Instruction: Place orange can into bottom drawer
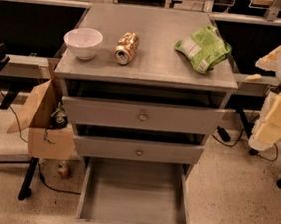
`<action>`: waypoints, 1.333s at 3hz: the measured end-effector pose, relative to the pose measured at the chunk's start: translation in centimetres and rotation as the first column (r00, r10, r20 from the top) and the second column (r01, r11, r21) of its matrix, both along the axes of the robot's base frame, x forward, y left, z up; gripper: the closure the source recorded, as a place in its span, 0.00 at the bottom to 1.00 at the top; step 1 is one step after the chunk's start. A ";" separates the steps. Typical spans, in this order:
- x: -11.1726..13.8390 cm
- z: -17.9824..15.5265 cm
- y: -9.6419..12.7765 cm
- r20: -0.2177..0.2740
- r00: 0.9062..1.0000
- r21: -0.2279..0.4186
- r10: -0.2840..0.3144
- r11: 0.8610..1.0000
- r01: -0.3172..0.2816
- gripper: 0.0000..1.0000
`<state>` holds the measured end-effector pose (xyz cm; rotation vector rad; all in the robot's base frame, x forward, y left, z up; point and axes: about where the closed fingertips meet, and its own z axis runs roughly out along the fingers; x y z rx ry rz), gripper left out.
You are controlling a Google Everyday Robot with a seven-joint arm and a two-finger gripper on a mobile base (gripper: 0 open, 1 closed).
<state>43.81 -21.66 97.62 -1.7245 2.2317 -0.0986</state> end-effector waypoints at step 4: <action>7.5 -0.2 8.0 -0.062 0.981 0.289 -0.185 0.937 0.195 0.00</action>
Offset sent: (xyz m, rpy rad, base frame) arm 0.0223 0.0193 -0.0088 0.0633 0.0244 -0.0666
